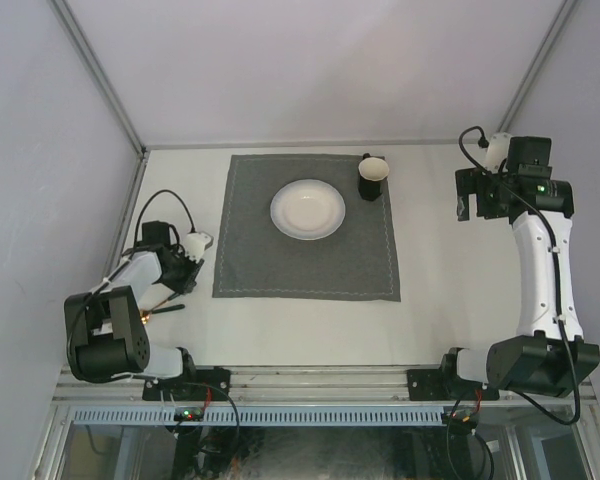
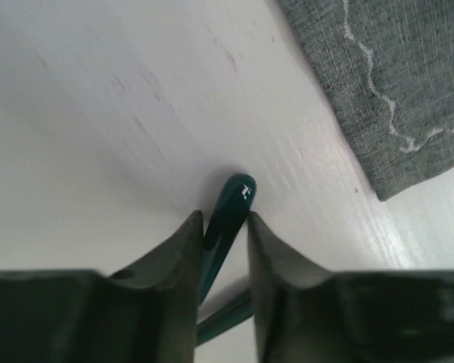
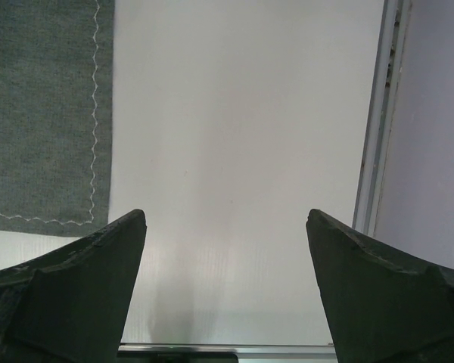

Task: Set the dinner table for one person
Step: Pick up the spoon from the center of the board.

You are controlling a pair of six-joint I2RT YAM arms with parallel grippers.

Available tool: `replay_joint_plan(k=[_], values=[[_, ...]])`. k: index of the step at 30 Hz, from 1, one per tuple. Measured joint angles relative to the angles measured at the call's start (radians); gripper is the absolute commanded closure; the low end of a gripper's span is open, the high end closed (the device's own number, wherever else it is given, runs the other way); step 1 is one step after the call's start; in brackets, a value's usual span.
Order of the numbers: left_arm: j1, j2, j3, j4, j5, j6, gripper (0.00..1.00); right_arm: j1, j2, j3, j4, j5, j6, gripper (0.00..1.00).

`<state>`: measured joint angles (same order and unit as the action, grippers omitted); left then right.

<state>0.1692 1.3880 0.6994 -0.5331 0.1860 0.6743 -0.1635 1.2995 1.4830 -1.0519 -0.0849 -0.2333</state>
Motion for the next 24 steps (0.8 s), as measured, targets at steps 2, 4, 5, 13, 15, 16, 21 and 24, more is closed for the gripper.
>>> replay_joint_plan(k=[2, 4, 5, 13, 15, 16, 21, 24], values=[[0.003, 0.006, 0.002, 0.000, 0.006, 0.007, 0.99, -0.006, 0.000, -0.002, 0.000, -0.005, 0.000, 0.14], [0.007, 0.013, 0.015, -0.007, 0.010, 0.002, 1.00, -0.011, 0.000, -0.005, 0.001, -0.010, 0.000, 0.14], [0.008, 0.016, 0.018, -0.007, 0.011, 0.002, 1.00, -0.011, 0.000, -0.006, 0.000, -0.013, 0.000, 0.14], [0.015, -0.038, 0.031, -0.071, 0.043, -0.010, 1.00, -0.012, 0.000, -0.023, 0.008, -0.052, 0.001, 0.14], [0.014, -0.079, 0.062, -0.113, 0.058, -0.019, 1.00, -0.012, -0.002, -0.032, 0.014, -0.065, 0.002, 0.14], [0.014, -0.098, 0.091, -0.134, 0.067, -0.026, 1.00, -0.012, -0.003, -0.039, 0.016, -0.072, 0.004, 0.14], [0.003, -0.167, 0.242, -0.166, 0.109, -0.076, 1.00, -0.012, -0.023, -0.076, 0.028, -0.109, 0.010, 0.14], [-0.050, -0.171, 0.306, -0.169, 0.107, -0.106, 1.00, -0.012, -0.056, -0.108, 0.044, -0.129, 0.013, 0.14]])
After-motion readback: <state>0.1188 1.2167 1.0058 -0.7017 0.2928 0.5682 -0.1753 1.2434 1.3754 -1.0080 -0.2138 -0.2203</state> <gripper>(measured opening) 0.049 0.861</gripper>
